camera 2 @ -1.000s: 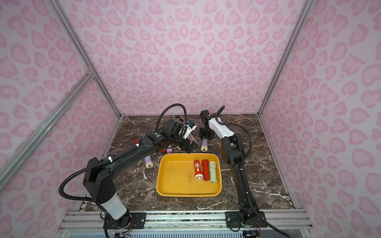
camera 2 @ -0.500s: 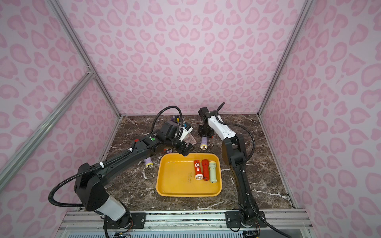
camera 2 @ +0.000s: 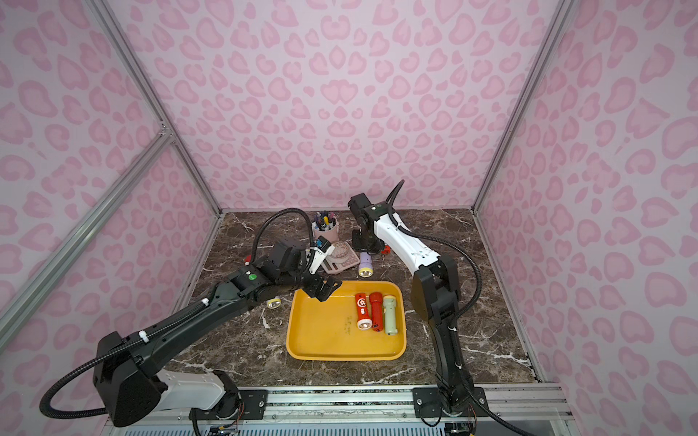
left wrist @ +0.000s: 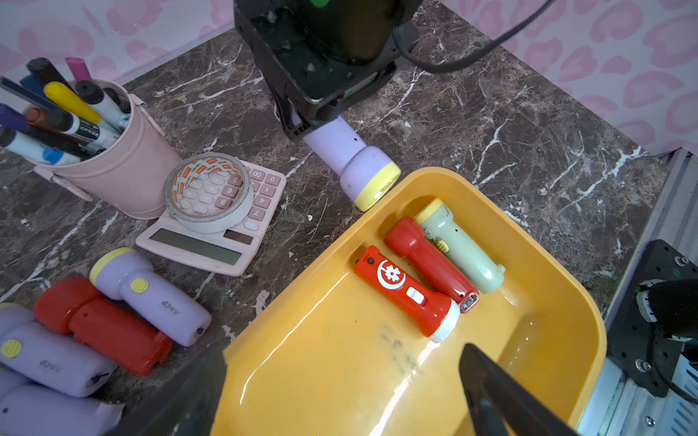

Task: Put the flashlights into the storage boxes
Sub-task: Pick up the flashlight from the center of the board, then place the flashlight at the storage box.

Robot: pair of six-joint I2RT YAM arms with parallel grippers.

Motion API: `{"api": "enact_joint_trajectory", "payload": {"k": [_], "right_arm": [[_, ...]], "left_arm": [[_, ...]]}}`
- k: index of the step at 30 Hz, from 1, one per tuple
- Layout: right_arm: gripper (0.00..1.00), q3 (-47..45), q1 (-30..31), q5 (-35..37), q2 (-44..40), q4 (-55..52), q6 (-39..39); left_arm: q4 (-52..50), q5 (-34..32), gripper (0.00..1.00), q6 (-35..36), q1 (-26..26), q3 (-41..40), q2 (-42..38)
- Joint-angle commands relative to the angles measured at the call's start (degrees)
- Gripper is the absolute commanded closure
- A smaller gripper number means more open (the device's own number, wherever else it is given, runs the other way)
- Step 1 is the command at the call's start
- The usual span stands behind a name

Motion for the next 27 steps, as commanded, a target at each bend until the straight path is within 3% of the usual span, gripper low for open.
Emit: {"api": "enact_joint_trajectory", "payload": {"k": [1, 8, 15, 27], "right_arm": [[0.72, -4.7, 2.9, 2.7, -2.9, 1.8, 3.3], [0.72, -18.5, 11.6, 4.5, -9.4, 7.2, 10.0], [0.72, -25.7, 18.6, 5.4, -10.6, 10.9, 15.2], [0.72, -33.2, 21.2, 6.8, -8.9, 15.3, 17.6]], "left_arm": [[1.3, 0.0, 0.02, -1.9, 0.0, -3.5, -4.2], [1.2, 1.2, 0.02, -5.5, -0.6, -12.3, -14.5], [-0.7, 0.9, 0.02, -8.1, -2.4, -17.0, -21.9], [-3.7, 0.6, 0.03, -13.7, -7.2, -22.5, -32.5]]}}
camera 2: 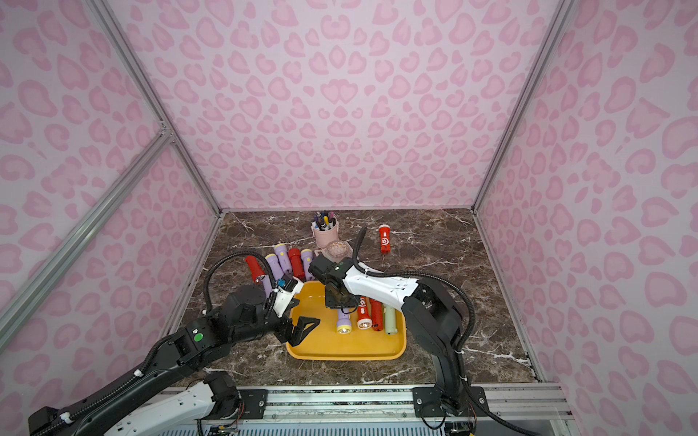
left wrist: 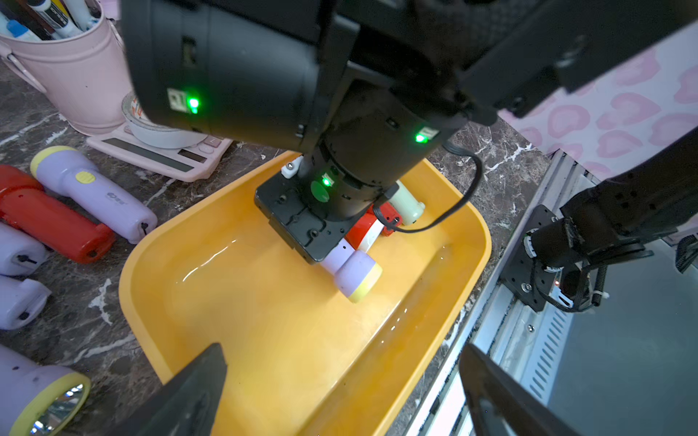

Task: Put the flashlights into the storage boxes
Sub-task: Place the flashlight at the storage box.

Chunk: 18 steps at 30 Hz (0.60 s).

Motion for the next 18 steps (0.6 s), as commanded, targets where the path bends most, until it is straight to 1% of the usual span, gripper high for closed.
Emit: {"api": "enact_joint_trajectory", "payload": {"k": [1, 5, 14, 18], "right_arm": [[0.72, -1.6, 0.1, 2.4, 1.2, 0.9, 0.5], [0.72, -1.9, 0.0, 2.9, 2.3, 1.1, 0.0], [0.72, -3.3, -0.7, 3.2, 3.0, 1.7, -0.4], [0.7, -3.4, -1.1, 3.0, 3.1, 2.3, -0.8]], "left_arm": [[-1.7, -0.2, 0.02, -2.3, -0.5, -1.2, -2.2], [-2.4, -0.6, 0.02, -3.0, -1.0, -1.7, -4.3], [-3.2, -1.3, 0.02, -2.4, -1.3, -0.6, -3.5], [-3.6, -1.8, 0.02, -1.7, -1.3, 0.0, -3.4]]}}
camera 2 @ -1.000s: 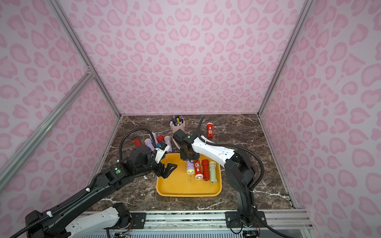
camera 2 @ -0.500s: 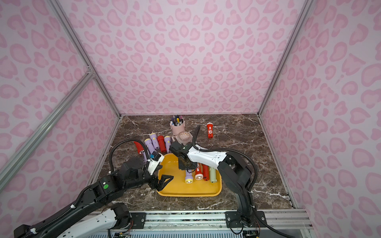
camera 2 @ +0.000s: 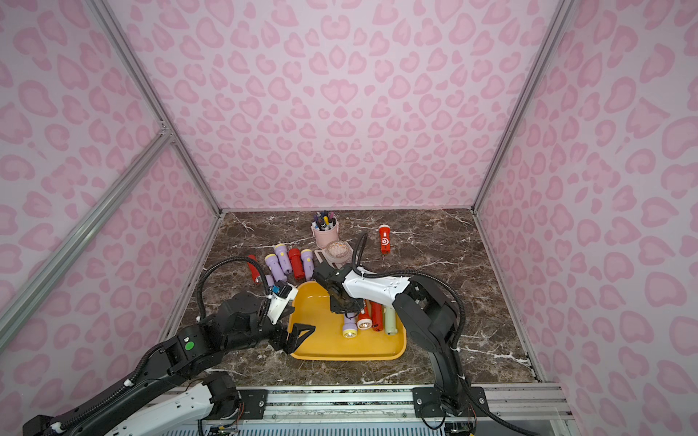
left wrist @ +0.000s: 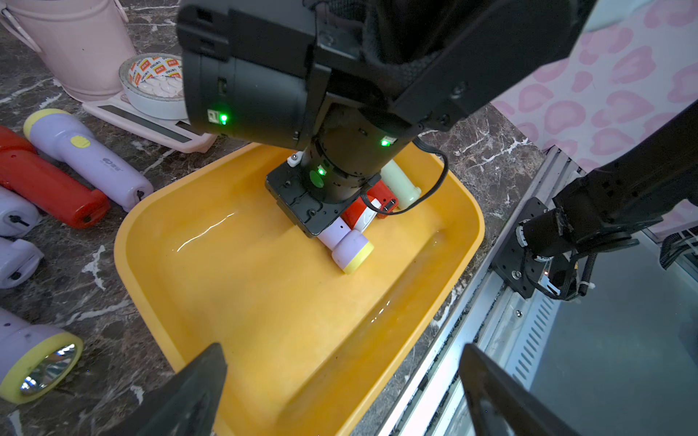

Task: Put the flashlights into the storage boxes
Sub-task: Place the flashlight at the storage box.

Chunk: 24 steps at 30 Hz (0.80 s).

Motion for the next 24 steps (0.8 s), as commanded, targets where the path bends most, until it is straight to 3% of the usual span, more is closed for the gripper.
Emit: {"api": "enact_joint_trajectory", "payload": {"k": [1, 8, 16, 24], "right_arm": [[0.69, -0.4, 0.0, 1.3, 0.5, 0.4, -0.7], [0.66, 1.1, -1.0, 1.6, 1.1, -0.2, -1.8], [0.43, 2.9, -0.9, 1.2, -2.1, -1.7, -3.3], [0.41, 9.1, -1.1, 3.1, -6.8, -6.8, -4.3]], "left_arm": [[-0.1, -0.9, 0.02, 0.8, 0.1, 1.0, 0.1], [0.0, -1.3, 0.02, 1.9, 0.1, 2.1, 1.4], [0.4, -1.6, 0.02, 3.5, 0.1, 3.1, 3.4], [1.4, -2.3, 0.02, 6.0, 0.1, 4.9, 7.7]]}}
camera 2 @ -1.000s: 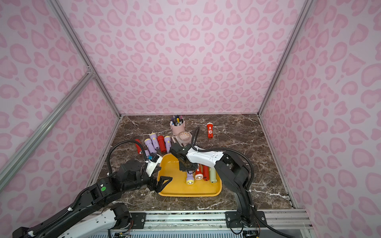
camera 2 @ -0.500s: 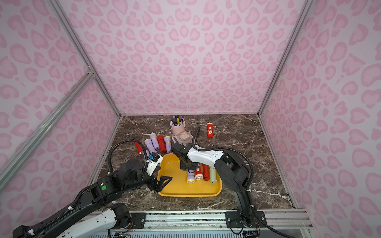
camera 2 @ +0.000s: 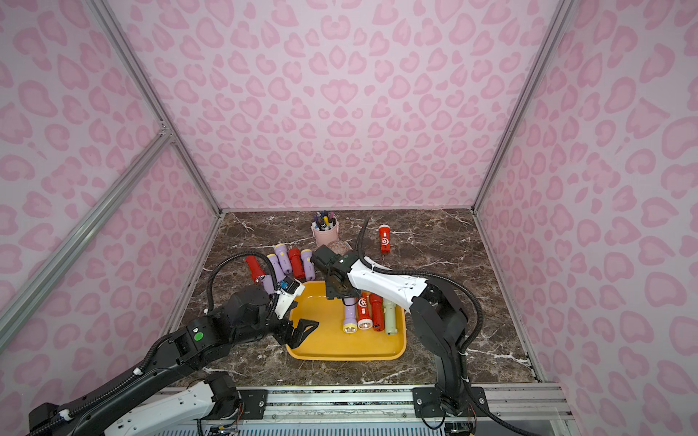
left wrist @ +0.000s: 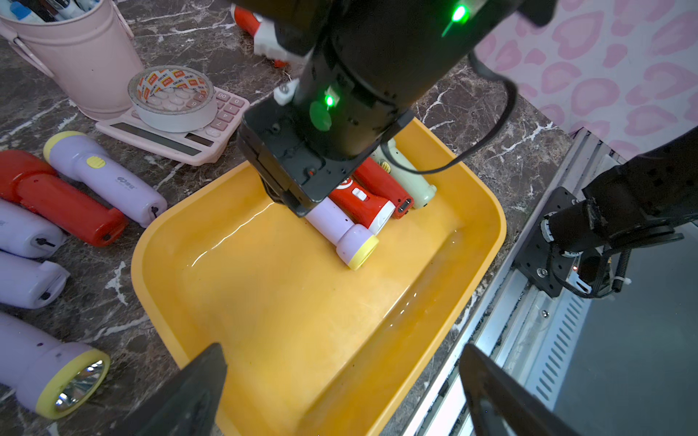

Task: Put the flashlights into the storage boxes
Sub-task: Place the flashlight at the storage box, then pick up the flashlight from the center of the board.

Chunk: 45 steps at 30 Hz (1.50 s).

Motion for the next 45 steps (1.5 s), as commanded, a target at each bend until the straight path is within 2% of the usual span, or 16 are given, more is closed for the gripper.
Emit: {"api": "enact_joint_trajectory", "payload": {"k": [1, 11, 19, 25, 33, 45], "right_arm": [[0.41, 1.4, -0.7, 2.5, -1.6, -3.7, -1.1], [0.44, 2.0, -10.1, 0.1, -4.3, -2.8, -4.8], [0.47, 5.4, -19.4, -3.6, -0.4, -1.5, -9.9], [0.48, 12.3, -25.6, -6.5, 7.0, -1.7, -13.7], [0.48, 27.6, -31.2, -8.4, 20.2, -5.8, -17.2], [0.45, 40.9, -34.0, -11.9, 33.3, -6.8, -17.9]], "left_arm": [[1.7, -1.0, 0.02, 2.2, 0.1, 1.9, 2.1], [5.5, -0.6, 0.02, 8.1, 0.4, 11.4, 17.4], [6.6, 3.3, 0.02, 10.8, 4.0, 22.5, 30.8], [5.6, 4.8, 0.02, 12.0, 6.6, 31.9, 40.8], [3.4, 7.0, 0.02, 12.7, 9.1, 42.3, 49.6], [1.3, 8.5, 0.02, 12.6, 10.9, 46.2, 54.2]]}}
